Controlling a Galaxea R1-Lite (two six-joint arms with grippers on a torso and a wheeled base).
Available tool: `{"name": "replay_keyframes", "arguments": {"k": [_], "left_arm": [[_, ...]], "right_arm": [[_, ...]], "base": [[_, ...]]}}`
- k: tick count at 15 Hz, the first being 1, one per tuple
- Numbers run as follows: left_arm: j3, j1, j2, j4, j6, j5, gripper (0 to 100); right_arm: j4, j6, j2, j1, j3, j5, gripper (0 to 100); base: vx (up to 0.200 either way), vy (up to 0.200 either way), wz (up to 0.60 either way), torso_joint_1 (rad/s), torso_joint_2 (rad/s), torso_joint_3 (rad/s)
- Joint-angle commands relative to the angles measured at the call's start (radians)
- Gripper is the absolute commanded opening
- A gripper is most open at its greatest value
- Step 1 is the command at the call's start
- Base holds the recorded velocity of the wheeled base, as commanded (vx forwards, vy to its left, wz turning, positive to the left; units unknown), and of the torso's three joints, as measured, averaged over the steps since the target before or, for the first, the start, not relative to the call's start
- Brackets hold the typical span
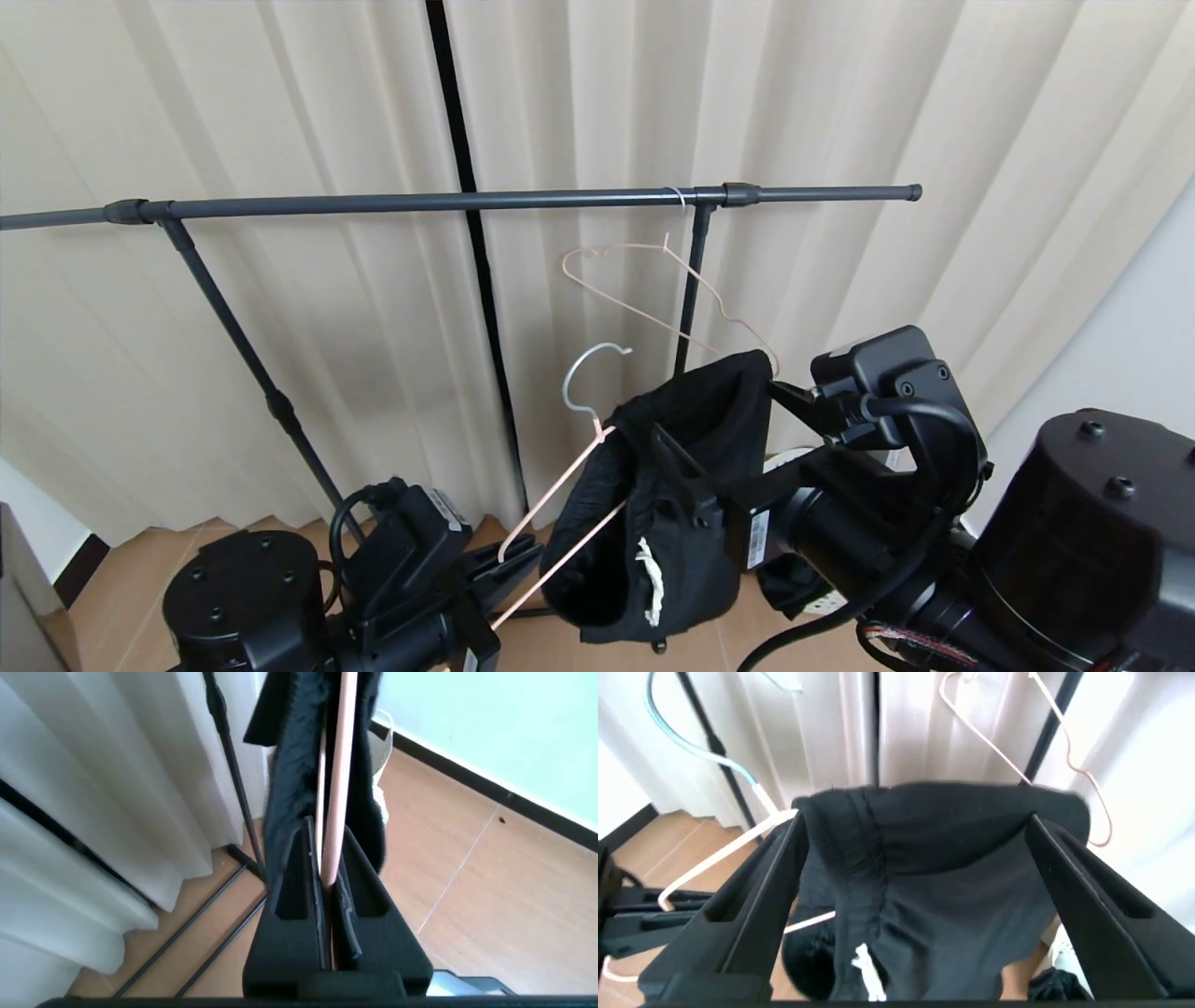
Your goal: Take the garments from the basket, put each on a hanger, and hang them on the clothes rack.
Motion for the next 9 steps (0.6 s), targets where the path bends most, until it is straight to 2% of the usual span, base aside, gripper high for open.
{"name": "replay_keyframes", "arguments": {"k": [1, 3, 4, 5, 6, 8, 9], "left_arm": [[0.037, 0.001, 0.017, -0.022, 0.001, -0.005, 0], [0.06, 0.001, 0.016, -0.022, 0.004, -0.019, 0], [0.085, 0.002, 0.016, -0.022, 0.012, -0.036, 0], [0.089, 0.002, 0.016, -0.022, 0.015, -0.045, 0], [0.1, 0.002, 0.017, -0.022, 0.046, -0.08, 0], [0.1, 0.013, 0.022, -0.022, 0.063, -0.088, 0], [0.1, 0.014, 0.022, -0.022, 0.07, -0.094, 0]], "right_arm": [[0.003, -0.019, -0.051, -0.007, 0.018, 0.047, 100], [0.074, -0.113, -0.113, -0.048, 0.01, 0.166, 100], [0.237, -0.209, -0.172, -0.14, -0.042, 0.324, 100], [0.292, -0.232, -0.19, -0.163, -0.06, 0.364, 100], [0.576, -0.334, -0.259, -0.257, -0.161, 0.583, 100], [0.876, -0.478, -0.271, -0.381, -0.296, 0.803, 100], [1.037, -0.611, -0.256, -0.442, -0.378, 0.899, 100]], "base": [[0.0, 0.0, 0.0, 0.0, 0.0, 0.0], [0.0, 0.0, 0.0, 0.0, 0.0, 0.0], [0.0, 0.0, 0.0, 0.0, 0.0, 0.0], [0.0, 0.0, 0.0, 0.0, 0.0, 0.0], [0.0, 0.0, 0.0, 0.0, 0.0, 0.0], [0.0, 0.0, 0.0, 0.0, 0.0, 0.0], [0.0, 0.0, 0.0, 0.0, 0.0, 0.0]]}}
